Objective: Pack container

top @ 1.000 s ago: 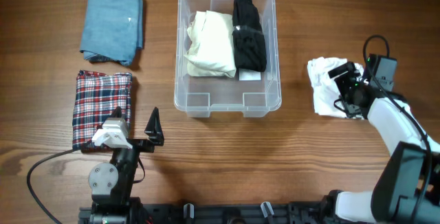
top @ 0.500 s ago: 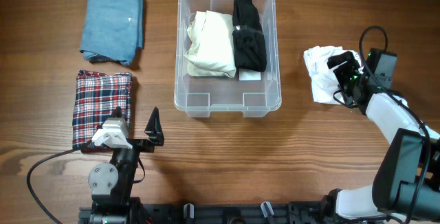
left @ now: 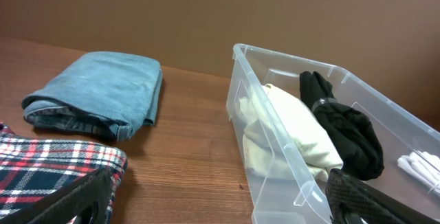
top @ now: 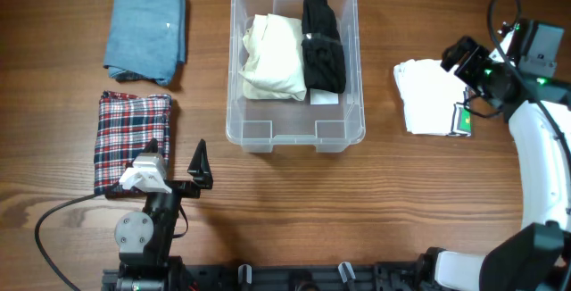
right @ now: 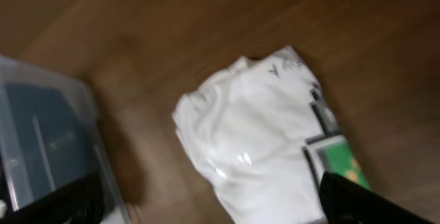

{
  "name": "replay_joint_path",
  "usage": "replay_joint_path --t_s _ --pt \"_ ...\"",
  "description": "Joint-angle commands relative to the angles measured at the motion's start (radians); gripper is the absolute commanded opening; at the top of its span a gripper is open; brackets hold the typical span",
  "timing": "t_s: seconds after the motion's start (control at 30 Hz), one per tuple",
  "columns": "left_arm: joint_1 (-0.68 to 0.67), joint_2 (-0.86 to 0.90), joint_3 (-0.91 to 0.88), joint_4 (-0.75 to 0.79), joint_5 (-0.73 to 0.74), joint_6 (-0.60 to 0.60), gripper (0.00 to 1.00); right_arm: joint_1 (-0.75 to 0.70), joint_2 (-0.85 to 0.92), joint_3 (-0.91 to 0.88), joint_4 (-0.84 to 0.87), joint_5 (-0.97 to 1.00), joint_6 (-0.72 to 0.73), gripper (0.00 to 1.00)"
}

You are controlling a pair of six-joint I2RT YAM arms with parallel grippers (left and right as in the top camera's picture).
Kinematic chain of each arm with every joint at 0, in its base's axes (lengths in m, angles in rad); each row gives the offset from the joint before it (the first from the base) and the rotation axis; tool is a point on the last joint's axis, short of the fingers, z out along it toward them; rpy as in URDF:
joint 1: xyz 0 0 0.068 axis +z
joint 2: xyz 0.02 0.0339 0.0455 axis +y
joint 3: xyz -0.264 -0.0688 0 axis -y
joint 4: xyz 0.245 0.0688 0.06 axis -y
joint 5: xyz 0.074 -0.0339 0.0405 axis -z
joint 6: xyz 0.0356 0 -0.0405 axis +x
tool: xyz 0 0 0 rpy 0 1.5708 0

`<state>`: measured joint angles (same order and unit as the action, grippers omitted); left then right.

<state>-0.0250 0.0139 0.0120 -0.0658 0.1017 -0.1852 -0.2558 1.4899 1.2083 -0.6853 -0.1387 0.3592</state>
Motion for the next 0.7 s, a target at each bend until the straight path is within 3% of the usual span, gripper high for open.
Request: replay_joint_path --t_s 0.0,0.2,0.67 --pt "0.006 -0.005 -0.006 -0.002 -0.006 -0.002 1.0 0.007 -0.005 0.013 -0.08 0.068 -0.119 1.0" --pt "0.006 -0.005 -0.006 -0.003 -0.006 -0.002 1.0 0.008 -0.005 0.013 -0.124 0.071 -0.125 1.0" --pt "0.006 -0.005 -0.006 -0.003 -0.006 -0.002 1.0 0.152 -0.005 0.02 -0.123 0.07 -0.308 1.0"
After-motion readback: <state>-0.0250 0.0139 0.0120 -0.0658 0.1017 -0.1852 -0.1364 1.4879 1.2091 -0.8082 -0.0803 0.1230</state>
